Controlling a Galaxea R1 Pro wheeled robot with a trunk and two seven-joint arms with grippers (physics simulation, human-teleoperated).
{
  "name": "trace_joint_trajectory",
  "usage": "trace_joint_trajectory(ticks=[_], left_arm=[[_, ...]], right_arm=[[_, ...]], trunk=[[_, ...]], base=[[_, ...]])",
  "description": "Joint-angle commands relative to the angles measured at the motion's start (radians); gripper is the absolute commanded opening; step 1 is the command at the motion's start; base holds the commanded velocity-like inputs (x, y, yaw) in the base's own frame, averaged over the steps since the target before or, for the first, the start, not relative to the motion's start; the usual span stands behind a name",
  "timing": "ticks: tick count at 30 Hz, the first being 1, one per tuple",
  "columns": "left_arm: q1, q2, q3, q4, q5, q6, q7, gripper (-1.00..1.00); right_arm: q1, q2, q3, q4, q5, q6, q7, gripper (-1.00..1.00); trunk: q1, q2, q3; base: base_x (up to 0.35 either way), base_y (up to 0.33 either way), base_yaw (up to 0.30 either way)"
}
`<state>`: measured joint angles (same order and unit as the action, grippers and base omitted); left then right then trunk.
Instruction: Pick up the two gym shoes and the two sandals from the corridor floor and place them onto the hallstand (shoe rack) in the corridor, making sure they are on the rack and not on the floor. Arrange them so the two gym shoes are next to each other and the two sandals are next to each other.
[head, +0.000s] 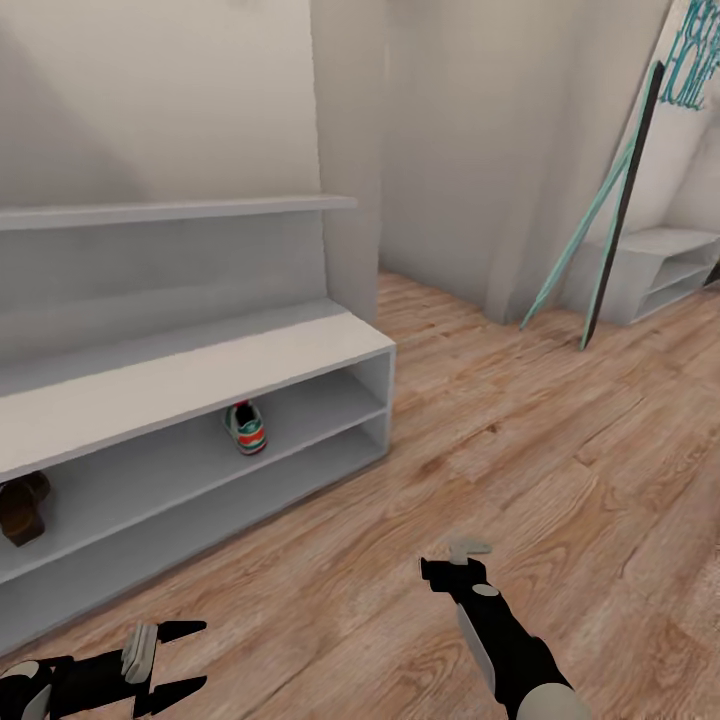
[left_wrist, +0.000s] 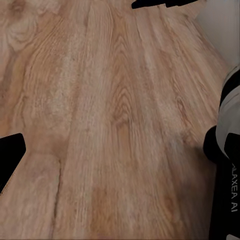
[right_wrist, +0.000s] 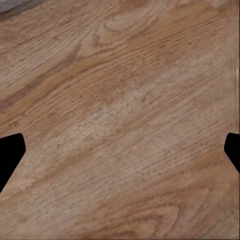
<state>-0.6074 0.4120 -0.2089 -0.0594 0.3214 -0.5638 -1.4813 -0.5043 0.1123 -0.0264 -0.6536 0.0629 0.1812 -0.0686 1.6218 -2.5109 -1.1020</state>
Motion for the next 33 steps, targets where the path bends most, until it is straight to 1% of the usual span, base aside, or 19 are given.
trace_joint_trajectory(ticks=[1, 33], left_arm=[[0.0, 0.001, -0.009, 0.0, 0.01, -0.007, -0.002, 1.0], [0.0, 0.001, -0.009, 0.0, 0.01, -0.008, -0.001, 1.0]], right_arm=[[0.0, 0.001, -0.003, -0.001, 0.006, 0.006, 0.0, 1.0], [0.0, 0.001, -0.004, -0.001, 0.006, 0.006, 0.0, 1.0]], trunk=[[-0.001, 0.0, 0.003], [-0.015, 0.007, 0.127]], base=[[0.0, 0.0, -0.3], [0.0, 0.0, -0.3]])
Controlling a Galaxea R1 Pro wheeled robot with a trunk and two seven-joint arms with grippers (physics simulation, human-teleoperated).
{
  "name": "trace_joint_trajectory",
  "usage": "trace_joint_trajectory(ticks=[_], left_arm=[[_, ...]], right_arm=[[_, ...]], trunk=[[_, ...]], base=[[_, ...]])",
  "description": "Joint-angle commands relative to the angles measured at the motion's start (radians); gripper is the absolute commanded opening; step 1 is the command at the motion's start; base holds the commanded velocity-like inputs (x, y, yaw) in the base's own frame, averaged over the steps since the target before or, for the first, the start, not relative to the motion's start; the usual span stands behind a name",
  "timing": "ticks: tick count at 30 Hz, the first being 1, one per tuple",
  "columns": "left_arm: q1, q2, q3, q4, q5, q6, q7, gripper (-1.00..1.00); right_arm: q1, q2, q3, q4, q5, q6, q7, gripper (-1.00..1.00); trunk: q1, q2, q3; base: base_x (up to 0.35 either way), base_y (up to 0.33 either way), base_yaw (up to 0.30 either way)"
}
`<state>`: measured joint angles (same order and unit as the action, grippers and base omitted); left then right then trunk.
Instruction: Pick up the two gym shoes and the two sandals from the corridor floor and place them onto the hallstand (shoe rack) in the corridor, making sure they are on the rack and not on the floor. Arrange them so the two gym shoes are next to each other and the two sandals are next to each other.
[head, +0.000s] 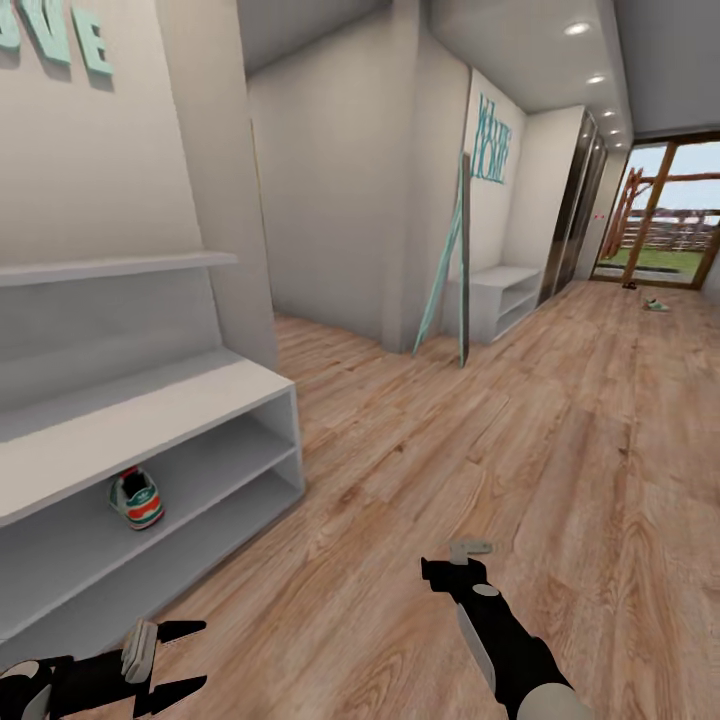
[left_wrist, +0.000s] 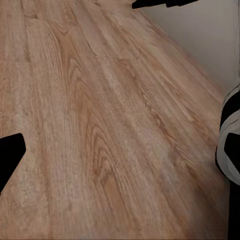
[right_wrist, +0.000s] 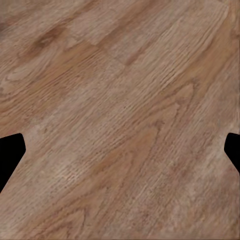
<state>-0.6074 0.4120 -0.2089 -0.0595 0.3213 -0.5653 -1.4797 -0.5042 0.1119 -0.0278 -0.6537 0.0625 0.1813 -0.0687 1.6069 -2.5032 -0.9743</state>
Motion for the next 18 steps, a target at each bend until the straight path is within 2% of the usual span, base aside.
trace_joint_trajectory(ticks=[1, 12, 18], left_arm=[[0.0, 0.001, -0.009, 0.0, 0.01, -0.007, -0.002, 1.0], [0.0, 0.001, -0.009, 0.0, 0.01, -0.006, -0.002, 1.0], [0.0, 0.001, -0.009, 0.0, 0.01, -0.006, -0.002, 1.0]], right_arm=[[0.0, 0.001, -0.003, -0.001, 0.007, 0.006, 0.0, 1.0], [0.0, 0.002, -0.003, -0.001, 0.007, 0.006, 0.0, 1.0], [0.0, 0.002, -0.003, -0.001, 0.007, 0.006, 0.0, 1.0]], trunk=[[-0.001, 0.0, 0.003], [-0.006, 0.002, 0.046], [-0.006, 0.002, 0.046]], base=[[0.0, 0.0, -0.3], [0.0, 0.0, -0.3], [0.0, 0.0, -0.3]])
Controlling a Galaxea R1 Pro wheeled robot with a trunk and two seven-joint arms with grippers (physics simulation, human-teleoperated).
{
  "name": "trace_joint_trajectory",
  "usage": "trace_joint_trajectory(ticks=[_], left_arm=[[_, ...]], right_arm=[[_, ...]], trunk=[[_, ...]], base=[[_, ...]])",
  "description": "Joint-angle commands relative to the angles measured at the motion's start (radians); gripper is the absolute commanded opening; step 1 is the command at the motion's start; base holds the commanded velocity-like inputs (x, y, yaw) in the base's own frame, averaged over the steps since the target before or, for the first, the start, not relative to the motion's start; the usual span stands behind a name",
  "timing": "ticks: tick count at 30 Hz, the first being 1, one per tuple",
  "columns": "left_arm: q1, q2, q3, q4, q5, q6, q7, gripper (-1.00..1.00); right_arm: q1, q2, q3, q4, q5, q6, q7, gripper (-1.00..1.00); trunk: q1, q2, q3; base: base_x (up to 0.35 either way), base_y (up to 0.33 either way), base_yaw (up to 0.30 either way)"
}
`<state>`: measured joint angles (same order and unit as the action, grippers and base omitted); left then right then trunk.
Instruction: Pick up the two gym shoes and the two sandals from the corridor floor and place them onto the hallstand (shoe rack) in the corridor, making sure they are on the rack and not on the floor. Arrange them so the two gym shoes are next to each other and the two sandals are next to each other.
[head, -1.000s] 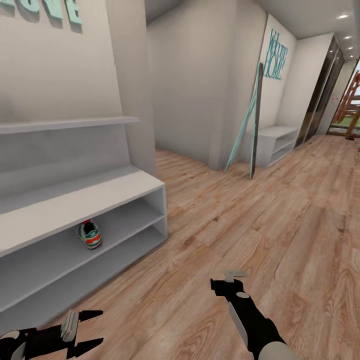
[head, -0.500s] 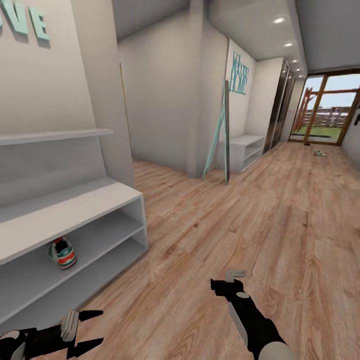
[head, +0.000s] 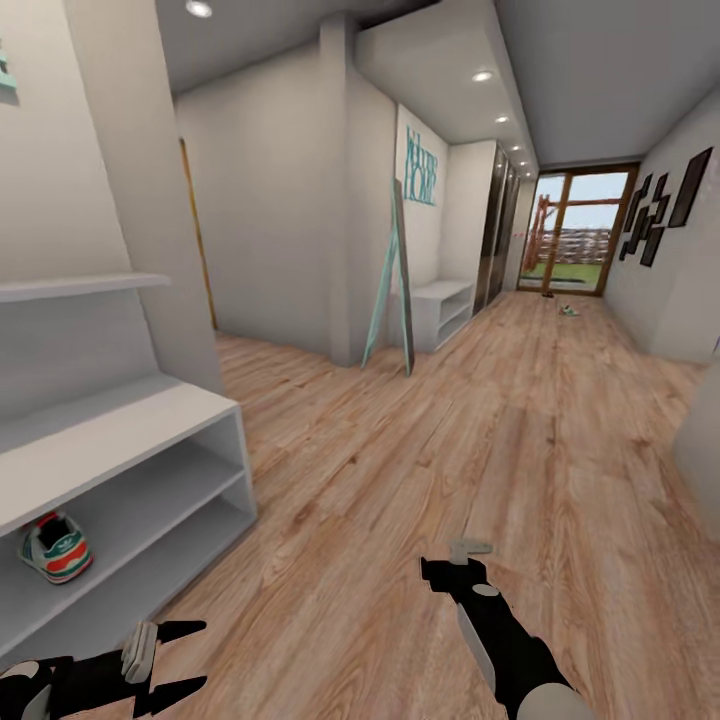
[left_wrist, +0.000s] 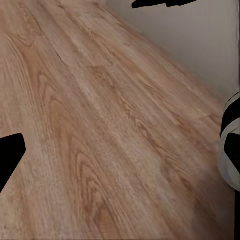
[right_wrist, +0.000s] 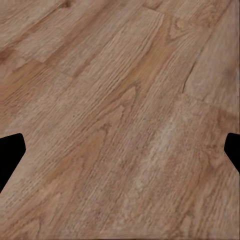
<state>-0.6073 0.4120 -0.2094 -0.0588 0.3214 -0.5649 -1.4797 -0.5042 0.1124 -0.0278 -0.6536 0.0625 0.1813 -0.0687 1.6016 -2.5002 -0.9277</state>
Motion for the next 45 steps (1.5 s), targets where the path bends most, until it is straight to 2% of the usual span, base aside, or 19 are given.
trace_joint_trajectory(ticks=[1, 10, 23, 30, 45], left_arm=[[0.0, 0.001, -0.008, -0.001, 0.01, -0.007, -0.002, 1.0], [0.0, 0.001, -0.007, 0.0, 0.01, -0.006, -0.002, 1.0], [0.0, 0.001, -0.007, 0.0, 0.011, -0.006, 0.001, 1.0], [0.0, -0.001, -0.008, 0.0, 0.013, -0.006, 0.121, 1.0], [0.0, -0.001, -0.008, 0.0, 0.017, -0.003, 0.148, 1.0]], right_arm=[[0.0, 0.001, -0.003, -0.001, 0.007, 0.006, 0.0, 1.0], [0.0, 0.0, -0.003, -0.001, 0.007, 0.006, 0.0, 1.0], [0.0, 0.001, -0.003, -0.001, 0.007, 0.006, 0.0, 1.0], [0.0, 0.001, -0.003, -0.001, 0.007, 0.006, 0.0, 1.0], [0.0, 0.001, -0.003, -0.001, 0.007, 0.006, 0.0, 1.0]], trunk=[[0.0, 0.0, -0.001], [0.0, 0.0, -0.001], [0.0, 0.0, -0.001], [0.0, 0.0, -0.001], [0.0, 0.0, -0.001]], base=[[0.0, 0.0, -0.3], [0.014, 0.0, -0.3], [0.302, 0.0, -0.3], [0.345, 0.0, -0.254], [0.346, 0.0, -0.245]])
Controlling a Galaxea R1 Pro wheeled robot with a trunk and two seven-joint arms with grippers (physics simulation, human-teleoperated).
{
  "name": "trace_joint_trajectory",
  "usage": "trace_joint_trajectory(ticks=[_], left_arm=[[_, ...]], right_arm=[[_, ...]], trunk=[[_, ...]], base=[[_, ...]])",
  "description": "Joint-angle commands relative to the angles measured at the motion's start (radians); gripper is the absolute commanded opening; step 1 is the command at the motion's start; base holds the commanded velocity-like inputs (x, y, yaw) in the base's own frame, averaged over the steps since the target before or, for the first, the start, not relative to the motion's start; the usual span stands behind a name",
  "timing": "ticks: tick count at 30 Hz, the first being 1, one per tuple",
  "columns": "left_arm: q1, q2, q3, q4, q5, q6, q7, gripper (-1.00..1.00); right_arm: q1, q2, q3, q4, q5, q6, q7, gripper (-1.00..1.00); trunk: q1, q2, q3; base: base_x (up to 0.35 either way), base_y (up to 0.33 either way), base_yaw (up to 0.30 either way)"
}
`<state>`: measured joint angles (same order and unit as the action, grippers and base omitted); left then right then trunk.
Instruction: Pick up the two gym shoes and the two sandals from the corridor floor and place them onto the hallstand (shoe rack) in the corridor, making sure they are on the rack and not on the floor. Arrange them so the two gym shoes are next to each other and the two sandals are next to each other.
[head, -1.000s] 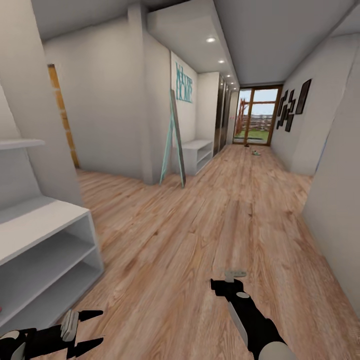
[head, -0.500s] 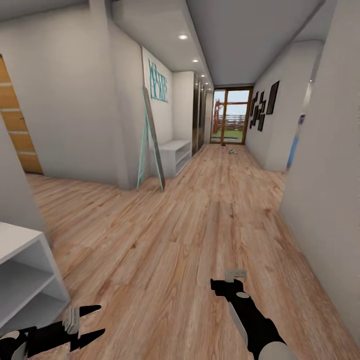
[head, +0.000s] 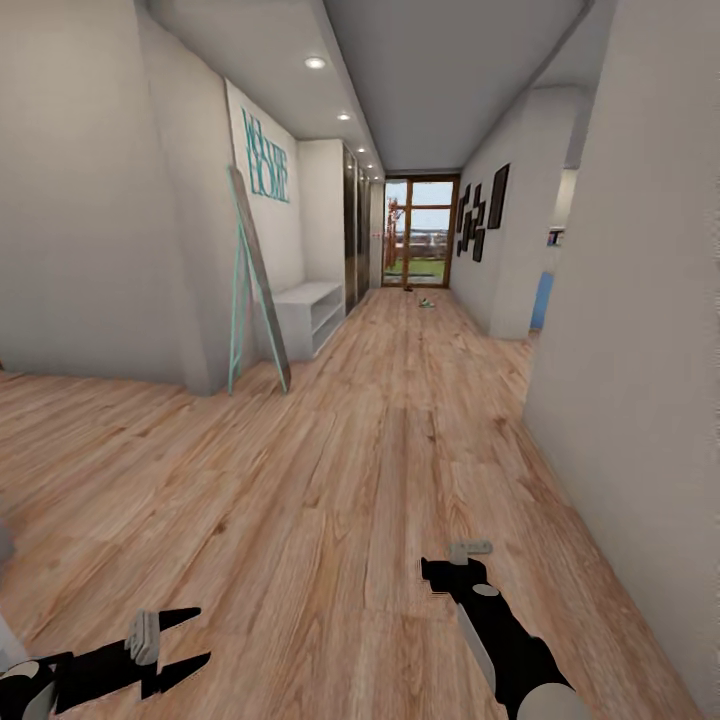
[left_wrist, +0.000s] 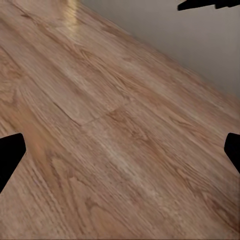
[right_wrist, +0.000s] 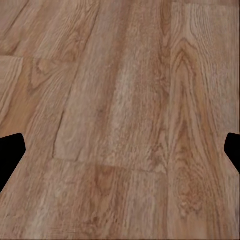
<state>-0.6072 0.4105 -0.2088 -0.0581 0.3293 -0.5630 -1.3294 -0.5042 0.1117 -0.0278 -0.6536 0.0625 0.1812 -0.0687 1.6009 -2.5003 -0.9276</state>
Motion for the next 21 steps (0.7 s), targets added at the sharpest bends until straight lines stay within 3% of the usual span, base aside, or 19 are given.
trace_joint_trajectory(ticks=[1, 6, 9, 12, 14, 16, 21], left_arm=[[0.0, 0.0, -0.008, 0.0, 0.01, -0.005, -0.002, 1.0], [0.0, -0.014, -0.006, 0.0, 0.025, -0.003, 0.007, 1.0], [0.0, -0.023, -0.002, 0.001, 0.064, -0.003, 0.043, 1.0], [0.0, -0.026, 0.026, 0.006, 0.166, -0.002, 0.16, 1.0], [0.0, -0.026, 0.035, 0.011, 0.208, -0.002, 0.218, 1.0], [0.0, -0.028, 0.045, 0.026, 0.279, -0.002, 0.338, 1.0], [0.0, -0.036, 0.05, 0.036, 0.334, -0.002, 0.465, 1.0]], right_arm=[[0.0, 0.001, -0.003, -0.001, 0.007, 0.006, 0.0, 1.0], [0.0, 0.001, -0.003, -0.001, 0.007, 0.006, 0.0, 1.0], [0.0, 0.002, -0.003, -0.001, 0.007, 0.006, 0.0, 1.0], [0.0, 0.002, -0.002, 0.0, 0.007, 0.006, 0.0, 1.0], [0.0, 0.002, -0.002, 0.0, 0.008, 0.006, 0.0, 1.0], [0.0, 0.002, 0.0, 0.006, 0.009, 0.006, 0.0, 1.0], [0.0, 0.002, 0.004, 0.074, 0.014, -0.01, 0.0, 1.0]], trunk=[[0.0, 0.0, -0.001], [0.0, 0.0, -0.001], [0.0, 0.0, -0.001], [0.0, 0.0, -0.001], [0.0, 0.0, -0.001], [0.0, 0.0, -0.001], [0.0, 0.0, -0.001]], base=[[0.346, 0.0, -0.266], [0.346, 0.0, -0.266], [0.347, 0.0, -0.266], [0.347, 0.0, -0.266], [0.347, 0.0, -0.266], [0.347, 0.0, -0.211], [0.347, 0.0, -0.082]])
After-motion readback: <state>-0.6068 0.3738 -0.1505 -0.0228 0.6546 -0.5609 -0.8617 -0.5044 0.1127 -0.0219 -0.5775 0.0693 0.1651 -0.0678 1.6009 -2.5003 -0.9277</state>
